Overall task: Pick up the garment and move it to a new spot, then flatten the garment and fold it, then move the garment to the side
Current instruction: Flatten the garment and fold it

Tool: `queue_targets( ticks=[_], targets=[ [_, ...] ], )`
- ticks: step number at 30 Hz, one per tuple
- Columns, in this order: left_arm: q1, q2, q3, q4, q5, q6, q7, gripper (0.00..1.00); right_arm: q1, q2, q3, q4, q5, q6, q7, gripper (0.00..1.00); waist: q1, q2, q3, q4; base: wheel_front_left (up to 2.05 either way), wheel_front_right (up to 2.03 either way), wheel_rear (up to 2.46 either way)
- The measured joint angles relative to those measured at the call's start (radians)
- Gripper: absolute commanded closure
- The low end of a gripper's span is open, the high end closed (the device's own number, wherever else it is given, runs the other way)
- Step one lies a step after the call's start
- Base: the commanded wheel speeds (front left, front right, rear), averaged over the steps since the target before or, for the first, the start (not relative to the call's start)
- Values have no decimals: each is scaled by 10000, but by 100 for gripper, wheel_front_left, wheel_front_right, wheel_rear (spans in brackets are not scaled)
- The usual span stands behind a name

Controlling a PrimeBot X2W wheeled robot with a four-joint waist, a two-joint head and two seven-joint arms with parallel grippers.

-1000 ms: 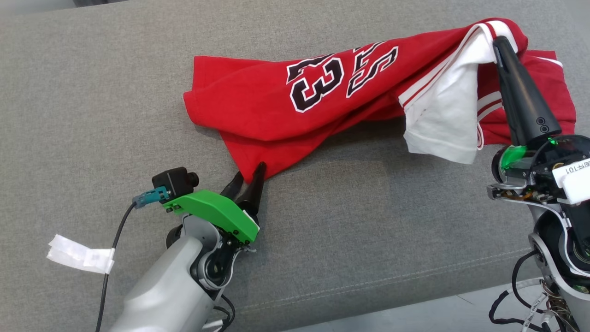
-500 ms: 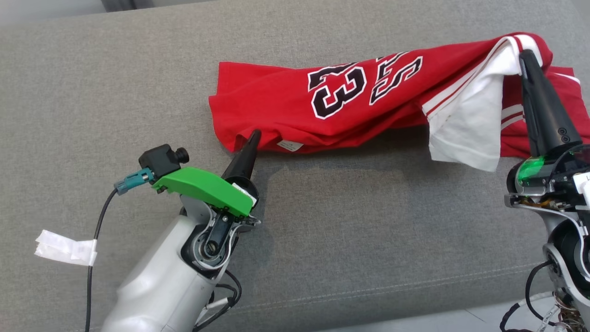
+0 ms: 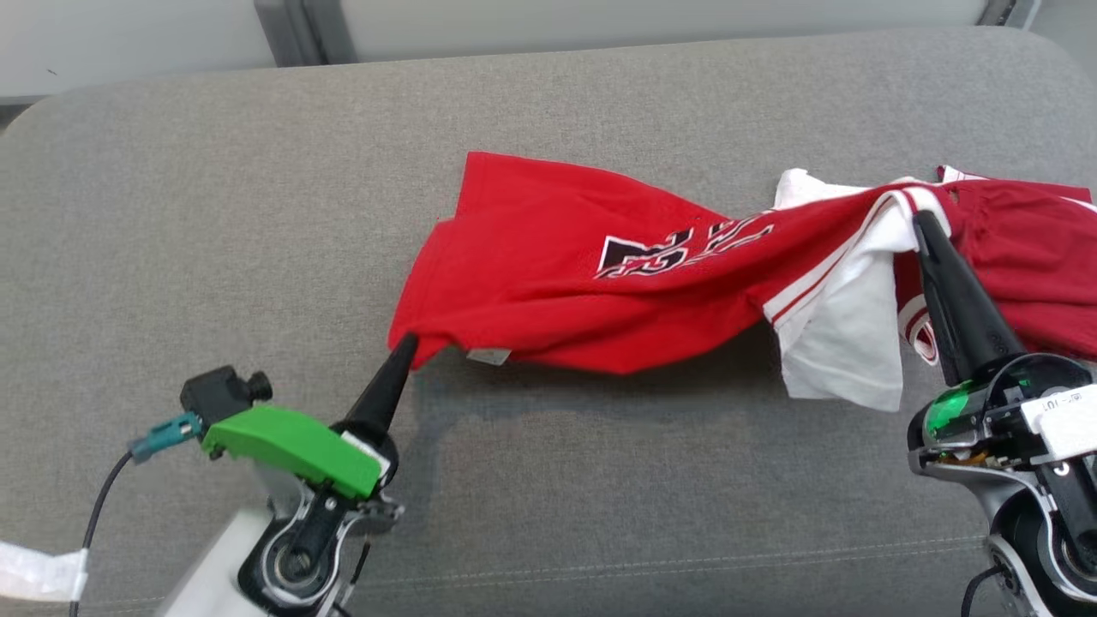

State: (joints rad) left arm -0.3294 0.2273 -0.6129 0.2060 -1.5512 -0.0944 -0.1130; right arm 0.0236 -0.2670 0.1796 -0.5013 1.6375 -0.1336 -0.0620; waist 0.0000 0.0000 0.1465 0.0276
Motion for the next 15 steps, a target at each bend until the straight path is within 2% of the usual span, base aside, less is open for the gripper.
queue_targets(
  ticks=[2,5,9,13,14,15],
  targets=[
    [504,378,-13,-174,-150,276,245,100,207,-2,90,-50,15,0,8,100,0,0,-25,62,0,0,0],
    [800,612,-105,-265,-165,522,477,100,353,-46,105,-79,8,0,10,100,0,0,41,86,0,0,0],
    [827,803,-265,-531,-472,807,1095,100,411,-221,328,-180,-107,0,105,100,0,0,303,84,0,0,0],
    [571,1187,-516,-362,-491,1356,1755,100,264,-272,832,-234,-374,0,334,100,0,0,726,12,0,0,0],
    [378,1258,-523,-314,-403,1446,1829,98,162,-270,917,-245,-384,0,385,100,0,0,816,-19,0,0,0],
    [145,1313,-520,-288,-334,1507,1894,79,52,-267,997,-244,-389,0,414,100,0,0,901,-56,0,0,0]
  ],
)
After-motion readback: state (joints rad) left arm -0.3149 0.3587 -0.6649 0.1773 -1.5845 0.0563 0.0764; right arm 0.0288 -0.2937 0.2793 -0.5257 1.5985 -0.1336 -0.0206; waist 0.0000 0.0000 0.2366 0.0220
